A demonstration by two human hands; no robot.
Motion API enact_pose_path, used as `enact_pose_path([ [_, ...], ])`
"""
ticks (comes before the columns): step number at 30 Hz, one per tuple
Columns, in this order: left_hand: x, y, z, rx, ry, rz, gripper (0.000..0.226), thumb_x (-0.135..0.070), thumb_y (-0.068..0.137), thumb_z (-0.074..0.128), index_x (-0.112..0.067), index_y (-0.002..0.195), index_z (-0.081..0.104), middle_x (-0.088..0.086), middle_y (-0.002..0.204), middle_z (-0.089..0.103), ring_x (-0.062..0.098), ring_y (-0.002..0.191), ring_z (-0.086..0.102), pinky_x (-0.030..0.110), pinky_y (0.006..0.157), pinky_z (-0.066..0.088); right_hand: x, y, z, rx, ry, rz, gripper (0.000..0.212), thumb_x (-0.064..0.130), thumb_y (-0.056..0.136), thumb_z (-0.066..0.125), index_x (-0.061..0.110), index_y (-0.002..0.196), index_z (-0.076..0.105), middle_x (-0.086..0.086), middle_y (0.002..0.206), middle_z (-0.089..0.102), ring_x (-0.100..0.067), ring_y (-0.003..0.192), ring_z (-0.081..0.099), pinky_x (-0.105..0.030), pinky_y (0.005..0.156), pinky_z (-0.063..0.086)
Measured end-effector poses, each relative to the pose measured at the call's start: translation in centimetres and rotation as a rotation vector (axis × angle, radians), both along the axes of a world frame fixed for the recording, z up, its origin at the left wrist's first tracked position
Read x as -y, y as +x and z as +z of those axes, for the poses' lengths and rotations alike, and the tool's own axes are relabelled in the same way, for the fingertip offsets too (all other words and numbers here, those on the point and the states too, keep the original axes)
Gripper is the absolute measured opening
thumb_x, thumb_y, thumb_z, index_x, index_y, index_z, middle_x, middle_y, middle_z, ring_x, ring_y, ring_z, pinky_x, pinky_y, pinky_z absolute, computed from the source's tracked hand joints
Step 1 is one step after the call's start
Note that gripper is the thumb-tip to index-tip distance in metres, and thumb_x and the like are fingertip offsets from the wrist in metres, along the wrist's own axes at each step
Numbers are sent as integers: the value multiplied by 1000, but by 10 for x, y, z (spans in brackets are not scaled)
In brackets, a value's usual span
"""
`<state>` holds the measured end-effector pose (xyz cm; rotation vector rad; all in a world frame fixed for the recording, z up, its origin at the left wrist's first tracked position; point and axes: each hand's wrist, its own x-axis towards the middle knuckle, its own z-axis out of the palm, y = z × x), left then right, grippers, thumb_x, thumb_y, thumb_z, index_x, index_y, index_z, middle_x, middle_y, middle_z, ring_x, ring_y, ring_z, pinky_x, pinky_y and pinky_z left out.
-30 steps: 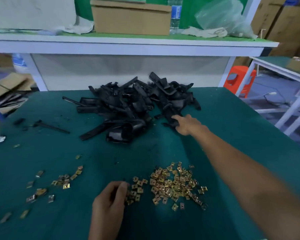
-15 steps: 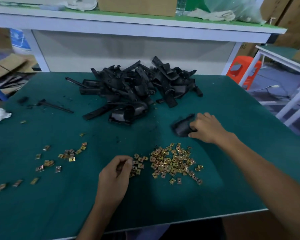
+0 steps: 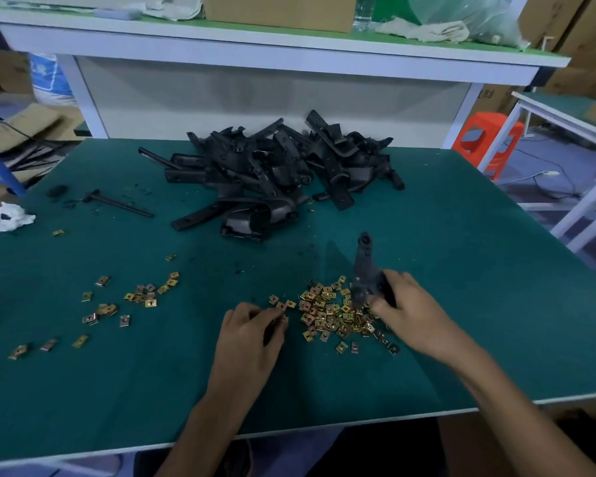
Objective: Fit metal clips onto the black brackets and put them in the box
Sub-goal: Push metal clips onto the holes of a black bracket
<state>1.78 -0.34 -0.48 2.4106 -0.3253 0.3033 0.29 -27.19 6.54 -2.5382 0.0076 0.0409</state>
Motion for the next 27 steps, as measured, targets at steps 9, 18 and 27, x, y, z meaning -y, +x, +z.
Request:
enact_pose_path([
  [9, 2, 0, 0, -27, -41, 7, 20, -30, 91, 72, -20, 109, 72, -6, 101, 55, 10, 92, 40, 23, 79, 41, -61, -54, -34, 210, 548, -161, 32, 56, 97, 51, 59, 129, 54, 8, 85, 73, -11, 71, 69, -18, 68, 51],
  [18, 2, 1, 0, -83, 51, -22, 30, -46, 96, 59, -25, 117, 69, -4, 111, 50, 15, 106, 44, 28, 84, 46, -95, -62, -60, 205, 692, -270, 64, 19, 104, 49, 64, 147, 32, 9, 99, 72, -11, 73, 66, -33, 74, 57],
  [27, -2, -2, 7, -75, -181, 46, 12, -26, 102, 52, -23, 99, 64, -11, 90, 59, 12, 86, 53, 27, 71, 40, -98, -65, -55, 191, 621, -289, 54, 17, 103, 55, 51, 142, 43, 15, 89, 73, -9, 68, 68, -16, 64, 52],
])
